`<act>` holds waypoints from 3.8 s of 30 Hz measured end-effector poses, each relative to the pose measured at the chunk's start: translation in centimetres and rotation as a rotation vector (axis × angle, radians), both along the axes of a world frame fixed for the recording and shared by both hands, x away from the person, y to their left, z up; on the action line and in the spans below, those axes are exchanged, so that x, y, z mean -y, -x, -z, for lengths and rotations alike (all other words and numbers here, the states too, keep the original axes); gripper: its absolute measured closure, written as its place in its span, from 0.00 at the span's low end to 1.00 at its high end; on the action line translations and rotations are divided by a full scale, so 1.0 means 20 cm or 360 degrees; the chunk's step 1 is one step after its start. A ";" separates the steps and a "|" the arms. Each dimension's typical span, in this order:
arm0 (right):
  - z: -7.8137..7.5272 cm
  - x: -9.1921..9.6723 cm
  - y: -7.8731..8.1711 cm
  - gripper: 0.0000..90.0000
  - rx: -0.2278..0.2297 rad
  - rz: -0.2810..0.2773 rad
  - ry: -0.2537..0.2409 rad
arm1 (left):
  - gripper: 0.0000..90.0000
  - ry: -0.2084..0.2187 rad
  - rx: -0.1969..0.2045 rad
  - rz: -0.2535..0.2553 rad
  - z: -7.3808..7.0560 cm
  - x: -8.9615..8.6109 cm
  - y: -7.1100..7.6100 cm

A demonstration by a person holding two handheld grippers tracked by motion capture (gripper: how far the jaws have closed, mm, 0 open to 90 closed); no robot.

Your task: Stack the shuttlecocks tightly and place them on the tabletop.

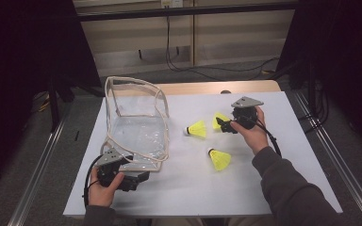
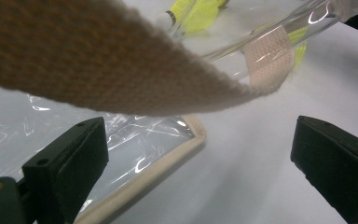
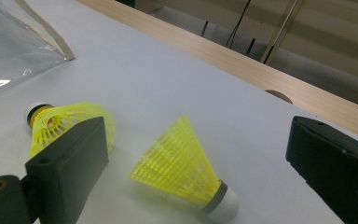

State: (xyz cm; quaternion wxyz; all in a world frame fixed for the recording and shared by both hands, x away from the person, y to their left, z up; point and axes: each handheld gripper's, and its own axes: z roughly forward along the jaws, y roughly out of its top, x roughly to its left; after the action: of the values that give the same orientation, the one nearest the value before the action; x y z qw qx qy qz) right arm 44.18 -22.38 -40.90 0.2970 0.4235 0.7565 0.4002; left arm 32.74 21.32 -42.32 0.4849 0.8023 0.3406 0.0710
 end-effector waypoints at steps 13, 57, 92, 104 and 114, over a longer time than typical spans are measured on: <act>0.01 -0.03 -0.04 0.05 -0.0036 -0.0007 0.0022 | 0.04 0.0001 -0.0001 0.0001 0.00 0.00 0.00; 0.14 -0.11 -0.15 0.44 -0.0258 -0.0043 0.0062 | 0.04 0.0011 0.0001 -0.0004 0.00 -0.01 -0.01; -0.03 0.02 -0.03 0.98 -0.0209 -0.0105 -0.0048 | 0.04 0.0008 0.0015 -0.0017 -0.01 0.00 0.00; -0.04 -0.02 0.00 0.98 -0.0227 -0.0167 -0.0089 | 0.04 0.0012 0.0022 -0.0015 -0.01 0.00 0.00; 0.01 0.01 0.01 0.98 -0.0249 -0.0121 -0.0113 | 0.04 0.0010 0.0022 -0.0013 -0.01 0.00 0.00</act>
State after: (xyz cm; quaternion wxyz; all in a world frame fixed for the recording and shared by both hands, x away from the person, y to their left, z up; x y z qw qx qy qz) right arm 43.92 -22.60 -41.20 0.2064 0.4347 0.7782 0.4035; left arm 32.68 21.32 -42.10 0.4896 0.7989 0.3406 0.0774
